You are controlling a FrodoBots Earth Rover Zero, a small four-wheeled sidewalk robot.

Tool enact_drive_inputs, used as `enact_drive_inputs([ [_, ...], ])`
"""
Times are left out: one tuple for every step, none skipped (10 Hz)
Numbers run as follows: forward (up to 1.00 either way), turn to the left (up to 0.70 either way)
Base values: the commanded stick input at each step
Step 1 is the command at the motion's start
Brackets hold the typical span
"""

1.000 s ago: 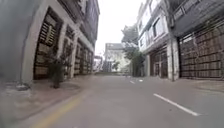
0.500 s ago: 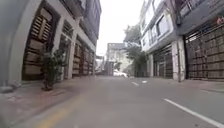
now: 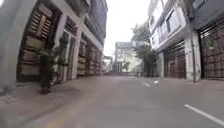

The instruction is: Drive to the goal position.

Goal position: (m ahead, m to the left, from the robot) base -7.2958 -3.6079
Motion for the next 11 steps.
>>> enact_drive_inputs([
  [1.00,0.00],
  [1.00,0.00],
  [1.00,0.00],
  [1.00,0.00],
  [1.00,0.00],
  [1.00,0.00],
  [1.00,0.00],
  [1.00,0.00],
  [1.00,0.00],
  [1.00,0.00],
  [1.00,0.00],
])
